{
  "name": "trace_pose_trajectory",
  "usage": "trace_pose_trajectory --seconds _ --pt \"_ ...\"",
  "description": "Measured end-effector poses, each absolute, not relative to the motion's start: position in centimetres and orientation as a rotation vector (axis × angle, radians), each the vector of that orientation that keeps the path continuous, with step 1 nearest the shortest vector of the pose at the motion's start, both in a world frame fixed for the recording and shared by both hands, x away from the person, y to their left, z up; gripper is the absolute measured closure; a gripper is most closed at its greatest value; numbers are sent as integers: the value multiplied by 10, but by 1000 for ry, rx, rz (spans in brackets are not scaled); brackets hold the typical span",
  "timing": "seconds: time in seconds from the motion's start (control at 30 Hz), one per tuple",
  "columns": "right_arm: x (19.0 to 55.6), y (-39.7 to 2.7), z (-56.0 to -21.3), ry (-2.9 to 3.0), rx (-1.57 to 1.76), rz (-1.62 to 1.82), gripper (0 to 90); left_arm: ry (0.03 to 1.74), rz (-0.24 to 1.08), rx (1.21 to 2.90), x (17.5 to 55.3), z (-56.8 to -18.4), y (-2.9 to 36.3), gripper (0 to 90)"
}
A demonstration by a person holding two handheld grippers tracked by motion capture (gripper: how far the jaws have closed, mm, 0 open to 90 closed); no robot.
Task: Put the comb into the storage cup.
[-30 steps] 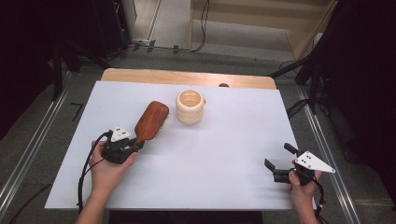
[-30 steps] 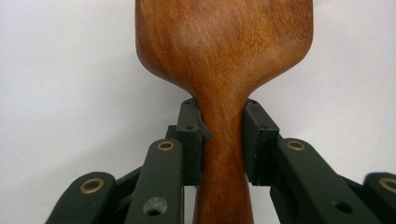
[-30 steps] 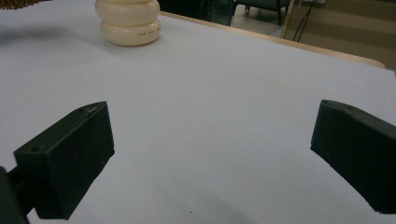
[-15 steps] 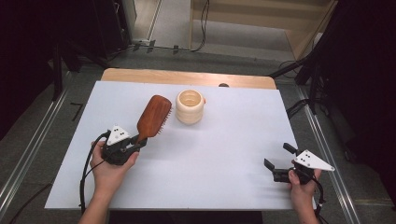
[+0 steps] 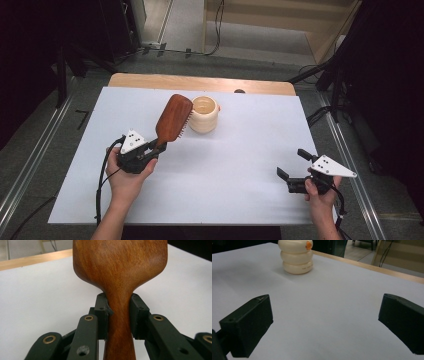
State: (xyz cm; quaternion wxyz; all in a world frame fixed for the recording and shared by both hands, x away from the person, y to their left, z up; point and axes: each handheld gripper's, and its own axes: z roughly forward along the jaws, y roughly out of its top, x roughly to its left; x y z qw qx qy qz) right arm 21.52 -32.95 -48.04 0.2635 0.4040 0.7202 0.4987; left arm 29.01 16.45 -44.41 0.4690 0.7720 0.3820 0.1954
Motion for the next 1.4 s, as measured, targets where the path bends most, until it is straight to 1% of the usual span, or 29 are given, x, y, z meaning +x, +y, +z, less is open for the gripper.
trace_pose_trajectory --seconds 0.37,0.63,0.77,0.97,1.23,1.4 --pt "229 -285 -451 2018 984 1429 0 884 486 1840 284 -442 161 722" --pt "242 -256 -438 2033 954 1480 0 845 477 1832 278 -445 152 723" --pt "250 -239 -433 2067 954 1501 0 824 470 1835 276 -446 145 723" --pt "255 -221 -430 2096 943 1519 0 781 500 1835 267 -450 132 723" --pt "256 -207 -423 2101 983 1555 0 762 456 1839 262 -459 117 723" --pt "256 -201 -425 2105 1034 1597 0 737 441 1838 257 -463 106 723"
